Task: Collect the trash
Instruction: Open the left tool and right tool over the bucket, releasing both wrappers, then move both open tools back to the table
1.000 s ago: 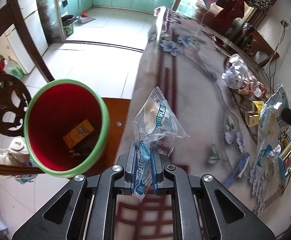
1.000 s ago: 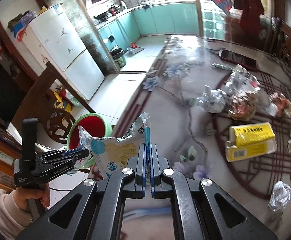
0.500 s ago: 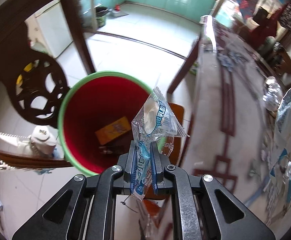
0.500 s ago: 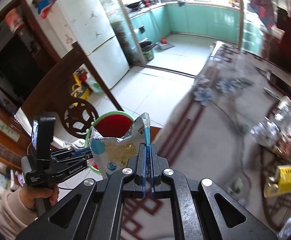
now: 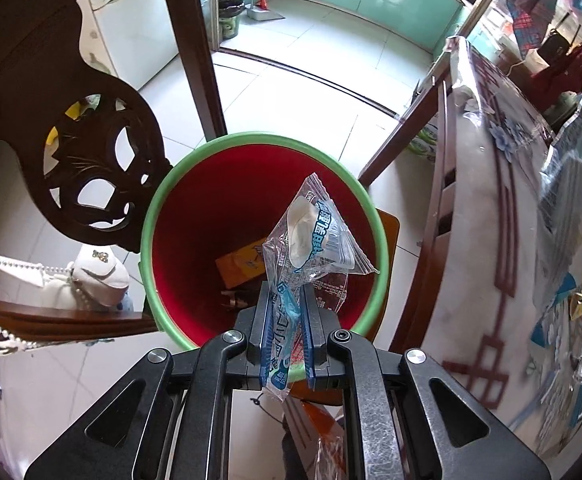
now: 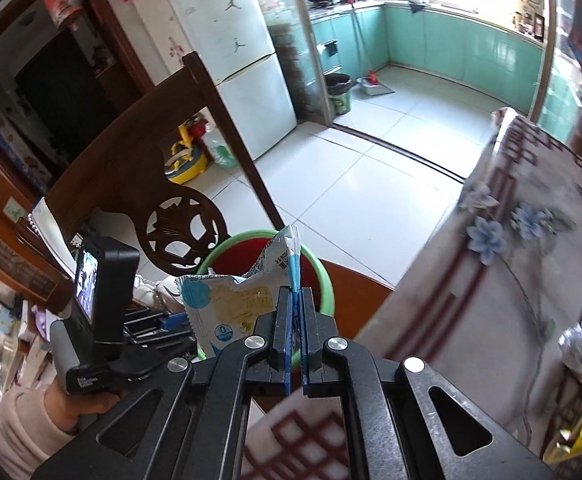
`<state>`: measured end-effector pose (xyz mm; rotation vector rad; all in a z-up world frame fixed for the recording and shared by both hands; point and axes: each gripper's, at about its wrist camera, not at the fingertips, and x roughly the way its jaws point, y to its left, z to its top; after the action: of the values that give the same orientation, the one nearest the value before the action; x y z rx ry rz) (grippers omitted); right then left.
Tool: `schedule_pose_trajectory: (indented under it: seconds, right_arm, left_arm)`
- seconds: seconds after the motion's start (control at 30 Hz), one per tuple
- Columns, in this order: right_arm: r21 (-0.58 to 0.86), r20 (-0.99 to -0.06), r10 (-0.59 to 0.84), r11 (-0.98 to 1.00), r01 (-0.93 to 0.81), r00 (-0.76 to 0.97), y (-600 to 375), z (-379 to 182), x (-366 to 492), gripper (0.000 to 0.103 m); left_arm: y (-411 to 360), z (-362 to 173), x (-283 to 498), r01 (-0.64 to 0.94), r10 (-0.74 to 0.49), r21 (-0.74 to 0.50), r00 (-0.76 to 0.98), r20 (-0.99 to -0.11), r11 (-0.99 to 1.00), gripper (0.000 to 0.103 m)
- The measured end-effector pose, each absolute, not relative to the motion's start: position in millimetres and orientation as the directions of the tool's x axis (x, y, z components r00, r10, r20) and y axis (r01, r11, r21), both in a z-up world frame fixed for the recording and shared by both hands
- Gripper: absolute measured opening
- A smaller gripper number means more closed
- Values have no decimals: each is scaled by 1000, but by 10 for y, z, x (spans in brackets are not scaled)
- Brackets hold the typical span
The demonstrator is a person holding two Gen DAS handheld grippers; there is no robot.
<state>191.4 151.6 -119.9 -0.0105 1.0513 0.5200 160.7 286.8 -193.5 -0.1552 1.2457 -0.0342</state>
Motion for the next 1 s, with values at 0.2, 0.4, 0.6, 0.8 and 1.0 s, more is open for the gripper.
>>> schedule_pose_trajectory:
  seconds: [0.2,0.4,0.6,0.8,1.0]
  right_arm:
    - [207,-830,399,869,-449,389,1712,-1298,2121,2]
    - [217,-830,422,846,-487,365,1829,-1407,2273,12]
    - [218,-822,427,847,-485,376,1780,-1400,2273,15]
    - [215,-819,425,850,-481,385,1714,-1385,2271,23]
    - [217,-810,411,872,-439,417,1451,-1276,2116,24]
  left_arm:
    - [2975,-1936,1668,-106,-74,-116,339,-938,988,28]
    - [3013,-1830,1646,-123,-12,-65,390,-921,990,49]
    - [2998,-1633,1567,-139,71,8,453,-889,990,49]
    - [2987,-1459,1546,-144,106,38,501,-859,989,49]
    - [2925,-1268,1483,-133,137,77,542,-829,988,50]
